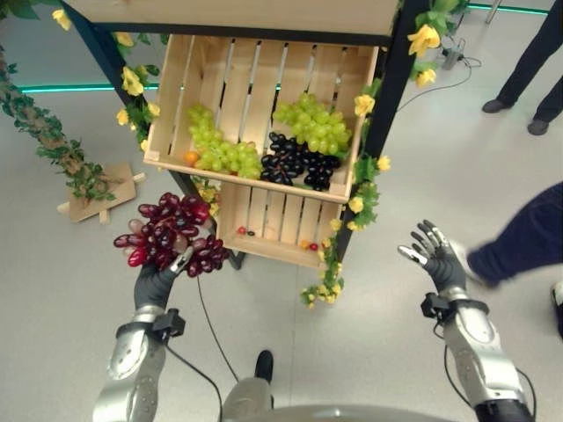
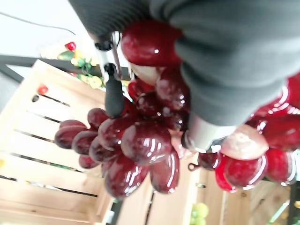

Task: Pick up the fruits from the basket on one side to the basket on the other side

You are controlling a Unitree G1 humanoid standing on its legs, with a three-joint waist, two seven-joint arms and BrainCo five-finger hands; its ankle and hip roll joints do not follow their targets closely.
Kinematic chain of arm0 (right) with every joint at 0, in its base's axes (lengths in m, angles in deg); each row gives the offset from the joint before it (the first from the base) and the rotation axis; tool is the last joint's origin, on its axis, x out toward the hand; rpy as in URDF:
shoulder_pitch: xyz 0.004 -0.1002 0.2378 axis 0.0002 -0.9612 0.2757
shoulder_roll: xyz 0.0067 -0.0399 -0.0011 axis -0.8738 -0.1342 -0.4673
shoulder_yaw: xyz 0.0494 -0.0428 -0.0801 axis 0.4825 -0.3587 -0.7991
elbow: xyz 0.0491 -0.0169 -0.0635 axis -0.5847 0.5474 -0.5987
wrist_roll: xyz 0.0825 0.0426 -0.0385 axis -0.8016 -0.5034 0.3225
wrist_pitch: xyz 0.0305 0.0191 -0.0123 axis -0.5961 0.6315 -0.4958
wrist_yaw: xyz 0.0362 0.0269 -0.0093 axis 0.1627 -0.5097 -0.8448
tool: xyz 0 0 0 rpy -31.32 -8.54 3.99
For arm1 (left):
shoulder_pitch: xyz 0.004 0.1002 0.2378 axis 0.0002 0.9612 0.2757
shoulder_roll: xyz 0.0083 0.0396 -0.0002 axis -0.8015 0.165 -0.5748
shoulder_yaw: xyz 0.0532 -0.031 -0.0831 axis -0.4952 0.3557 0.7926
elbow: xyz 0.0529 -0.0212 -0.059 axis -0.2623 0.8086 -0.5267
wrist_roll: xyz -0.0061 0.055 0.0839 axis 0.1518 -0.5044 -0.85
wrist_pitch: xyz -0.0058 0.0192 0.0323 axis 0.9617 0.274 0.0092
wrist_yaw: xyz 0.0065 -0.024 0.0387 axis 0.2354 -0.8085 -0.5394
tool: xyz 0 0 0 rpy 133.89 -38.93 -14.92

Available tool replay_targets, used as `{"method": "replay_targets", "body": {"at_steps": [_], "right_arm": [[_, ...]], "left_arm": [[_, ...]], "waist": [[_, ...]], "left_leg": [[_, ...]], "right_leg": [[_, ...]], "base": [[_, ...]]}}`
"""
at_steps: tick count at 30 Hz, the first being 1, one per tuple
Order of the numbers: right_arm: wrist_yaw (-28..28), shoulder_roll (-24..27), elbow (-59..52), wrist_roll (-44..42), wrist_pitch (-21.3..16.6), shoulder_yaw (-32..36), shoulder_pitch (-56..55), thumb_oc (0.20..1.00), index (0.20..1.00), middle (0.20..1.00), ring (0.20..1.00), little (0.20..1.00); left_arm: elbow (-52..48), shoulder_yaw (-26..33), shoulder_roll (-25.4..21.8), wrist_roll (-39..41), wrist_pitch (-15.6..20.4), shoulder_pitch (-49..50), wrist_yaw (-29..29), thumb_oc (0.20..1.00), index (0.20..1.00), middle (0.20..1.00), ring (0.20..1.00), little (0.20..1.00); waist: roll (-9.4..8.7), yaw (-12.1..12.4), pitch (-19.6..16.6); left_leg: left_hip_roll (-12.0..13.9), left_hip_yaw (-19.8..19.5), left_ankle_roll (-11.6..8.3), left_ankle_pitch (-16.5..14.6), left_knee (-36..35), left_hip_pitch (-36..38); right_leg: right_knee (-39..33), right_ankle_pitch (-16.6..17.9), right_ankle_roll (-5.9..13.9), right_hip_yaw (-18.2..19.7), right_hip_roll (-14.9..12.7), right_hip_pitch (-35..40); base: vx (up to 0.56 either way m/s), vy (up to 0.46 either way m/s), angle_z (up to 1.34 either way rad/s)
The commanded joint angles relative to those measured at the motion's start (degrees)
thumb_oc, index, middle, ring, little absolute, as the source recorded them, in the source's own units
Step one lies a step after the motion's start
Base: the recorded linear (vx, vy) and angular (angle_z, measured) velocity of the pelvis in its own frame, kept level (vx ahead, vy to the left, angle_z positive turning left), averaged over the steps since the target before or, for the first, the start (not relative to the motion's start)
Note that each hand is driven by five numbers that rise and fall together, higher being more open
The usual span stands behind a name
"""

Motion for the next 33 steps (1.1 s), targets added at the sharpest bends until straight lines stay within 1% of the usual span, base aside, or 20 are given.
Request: {"method": "replay_targets", "body": {"at_steps": [1,5,8,10,13,15,16,18,19,20,22,24,25,26,27,28,29,31,32,33], "right_arm": [[-0.6,0.3,-0.5,-1.1,-1.8,0.0,3.5,1.000,1.000,1.000,1.000,1.000],[-1.0,0.6,-0.1,-1.2,-1.3,-0.8,4.0,1.000,1.000,1.000,1.000,1.000],[-1.2,0.7,0.1,-1.5,-1.2,-1.1,4.3,1.000,1.000,1.000,1.000,1.000],[-1.3,1.0,0.9,-1.7,-0.9,-1.9,5.1,1.000,1.000,1.000,1.000,1.000],[-1.7,1.3,1.5,-2.0,-0.5,-3.1,6.2,1.000,1.000,1.000,1.000,1.000],[-1.7,1.9,2.2,-2.2,-0.2,-4.3,7.1,1.000,1.000,1.000,1.000,1.000],[-1.7,1.9,2.2,-2.2,-0.2,-4.3,7.1,1.000,1.000,1.000,1.000,1.000],[-2.0,2.4,2.4,-2.3,0.5,-6.4,8.3,1.000,1.000,1.000,1.000,1.000],[-2.0,2.3,2.4,-2.3,0.5,-6.3,8.4,1.000,1.000,1.000,1.000,1.000],[-2.2,2.6,2.3,-2.4,0.7,-6.9,8.7,1.000,1.000,1.000,1.000,1.000],[-2.3,2.7,2.5,-2.5,1.0,-7.7,8.8,1.000,1.000,1.000,1.000,1.000],[-2.5,2.9,2.6,-2.4,1.3,-8.5,9.1,1.000,1.000,1.000,1.000,1.000],[-2.5,3.0,2.8,-2.3,1.4,-8.9,9.2,1.000,1.000,1.000,1.000,1.000],[-2.5,3.1,2.8,-2.1,1.5,-9.8,9.2,1.000,1.000,1.000,1.000,1.000],[-2.5,3.1,2.8,-2.1,1.5,-9.8,9.2,1.000,1.000,1.000,1.000,1.000],[-2.5,3.1,3.0,-2.1,1.6,-10.4,9.3,1.000,1.000,1.000,1.000,1.000],[-2.6,3.0,3.0,-2.1,1.6,-10.8,9.2,1.000,1.000,1.000,1.000,1.000],[-2.5,3.3,3.2,-1.9,1.6,-11.9,9.2,1.000,1.000,1.000,1.000,1.000],[-2.2,3.2,3.2,-1.8,1.5,-13.0,9.3,1.000,1.000,1.000,1.000,1.000],[-2.2,3.1,3.2,-1.8,1.5,-12.9,9.3,1.000,1.000,1.000,1.000,1.000]], "left_arm": [[-6.8,3.1,-2.5,1.8,5.6,-5.6,1.5,0.200,0.200,0.200,0.200,0.200],[-7.5,2.8,-4.6,2.7,5.9,-9.0,1.8,0.200,0.200,0.200,0.200,0.200],[-7.4,2.3,-5.2,3.9,6.0,-10.6,2.1,0.200,0.200,0.200,0.200,0.200],[-7.3,2.0,-6.7,4.7,6.3,-13.7,2.6,0.200,0.200,0.200,0.200,0.200],[-5.3,1.1,-8.6,4.0,6.7,-17.7,3.8,0.200,0.200,0.200,0.200,0.200],[-1.4,-1.1,-10.2,4.2,6.5,-21.7,4.8,0.200,0.200,0.200,0.200,0.200],[-1.4,-1.1,-10.2,4.2,6.5,-21.7,4.8,0.200,0.200,0.200,0.200,0.200],[6.5,-3.8,-14.6,3.8,6.3,-28.8,6.9,0.200,0.200,0.200,0.200,0.200],[6.9,-4.0,-14.7,3.8,6.5,-29.2,6.9,0.200,0.200,0.200,0.200,0.200],[9.3,-5.2,-15.4,5.1,6.3,-31.0,6.9,0.200,0.200,0.200,0.200,0.200],[13.0,-6.5,-17.7,4.4,6.1,-34.7,8.0,0.200,0.200,0.200,0.200,0.200],[17.3,-8.8,-18.8,6.7,5.7,-37.6,8.1,0.200,0.200,0.200,0.200,0.200],[19.2,-9.5,-20.7,5.5,5.7,-40.0,8.3,0.200,0.200,0.200,0.200,0.200],[24.0,-11.6,-21.5,7.0,5.0,-43.0,8.8,0.200,0.200,0.200,0.200,0.200],[24.3,-11.8,-21.6,7.0,5.1,-43.3,8.7,0.200,0.200,0.200,0.200,0.200],[27.5,-13.3,-23.5,5.4,4.8,-46.5,9.1,0.200,0.200,0.200,0.200,0.200],[29.7,-13.9,-23.3,7.0,4.6,-47.8,9.5,0.200,0.200,0.200,0.200,0.200],[35.9,-16.8,-26.3,4.7,3.6,-53.1,9.5,0.200,0.200,0.200,0.200,0.200],[43.2,-19.5,-26.5,5.5,2.7,-58.0,9.5,0.200,0.200,0.200,0.200,0.200],[43.6,-19.7,-26.6,5.6,2.8,-58.4,9.4,0.200,0.200,0.200,0.200,0.200]], "waist": [[-0.79,-0.9,-3.6],[-0.97,-1.4,-4.1],[-0.94,-1.7,-4.2],[-0.89,-2.0,-4.4],[-0.81,-2.4,-4.8],[-0.66,-2.9,-4.9],[-0.66,-2.9,-4.9],[-0.28,-4.0,-5.5],[-0.37,-3.9,-5.4],[-0.29,-4.3,-5.5],[-0.10,-5.0,-5.7],[0.05,-5.5,-5.8],[0.10,-5.7,-5.9],[0.33,-6.5,-6.1],[0.28,-6.4,-6.0],[0.44,-6.8,-6.1],[0.52,-7.2,-6.3],[0.90,-8.0,-6.5],[1.21,-8.9,-6.4],[1.13,-8.8,-6.4]], "left_leg": [[-0.6,-0.7,0.38,-5.4,2.4,-1.5],[-0.6,-0.1,0.58,-5.7,2.4,-1.2],[-0.6,0.1,0.64,-5.8,2.5,-1.1],[-0.6,0.2,0.65,-6.0,2.6,-1.0],[-0.5,0.7,0.67,-6.2,2.8,-0.9],[-0.4,1.0,0.71,-6.4,2.9,-0.7],[-0.4,1.0,0.71,-6.4,2.9,-0.7],[-0.4,1.4,0.81,-6.6,2.7,-0.3],[-0.4,1.4,0.81,-6.6,2.7,-0.3],[-0.4,1.6,0.83,-6.7,2.6,-0.2],[-0.3,2.0,0.83,-6.9,2.7,-0.1],[-0.2,2.4,0.88,-7.1,2.9,0.1],[-0.3,2.6,0.88,-7.3,3.0,0.1],[-0.3,3.0,0.93,-7.5,3.2,0.1],[-0.3,3.0,0.93,-7.5,3.2,0.1],[-0.2,3.3,0.94,-7.5,3.1,0.2],[-0.2,3.5,0.96,-7.6,3.0,0.3],[-0.2,4.0,0.98,-7.6,2.8,0.5],[-0.2,4.5,1.05,-7.8,2.6,0.6],[-0.2,4.5,1.06,-7.8,2.6,0.6]], "right_leg": [[0.5,-2.2,-2.95,-0.5,2.1,-1.8],[0.6,-2.5,-2.77,-0.2,2.0,-1.6],[0.6,-2.5,-2.76,0.0,1.9,-1.6],[0.5,-2.5,-2.65,0.2,1.7,-1.5],[0.5,-2.6,-2.61,0.4,1.6,-1.4],[0.5,-2.6,-2.50,0.5,1.6,-1.2],[0.5,-2.6,-2.50,0.5,1.6,-1.2],[0.4,-2.6,-2.27,0.8,1.5,-1.1],[0.4,-2.6,-2.27,0.8,1.5,-1.1],[0.4,-2.6,-2.16,1.0,1.5,-1.2],[0.7,-2.7,-2.01,1.2,1.4,-1.2],[1.0,-2.7,-1.83,1.4,1.2,-1.4],[1.1,-2.8,-1.79,1.6,1.2,-1.5],[1.1,-2.7,-1.62,1.7,1.1,-1.5],[1.1,-2.7,-1.62,1.7,1.1,-1.6],[1.0,-2.6,-1.50,1.8,1.0,-1.6],[0.9,-2.5,-1.36,1.9,1.0,-1.6],[0.9,-2.3,-1.06,2.2,0.7,-1.8],[0.9,-2.2,-0.74,2.4,0.4,-2.1],[0.9,-2.2,-0.73,2.5,0.4,-2.2]], "base": [[0.04,-0.001,-0.03],[0.02,0.001,-0.03],[0.01,-0.001,-0.02],[0.03,-0.004,-0.03],[0.03,0.000,-0.05],[0.03,-0.002,-0.11],[0.04,-0.001,-0.06],[0.07,-0.004,-0.05],[0.06,-0.002,-0.04],[0.05,0.005,-0.09],[0.07,0.008,-0.15],[0.06,0.005,-0.10],[0.08,0.011,-0.11],[0.06,0.010,-0.13],[0.06,0.016,-0.08],[0.04,0.013,-0.04],[0.05,0.023,-0.09],[0.05,0.031,-0.15],[0.03,0.028,-0.12],[0.03,0.031,-0.13]]}}
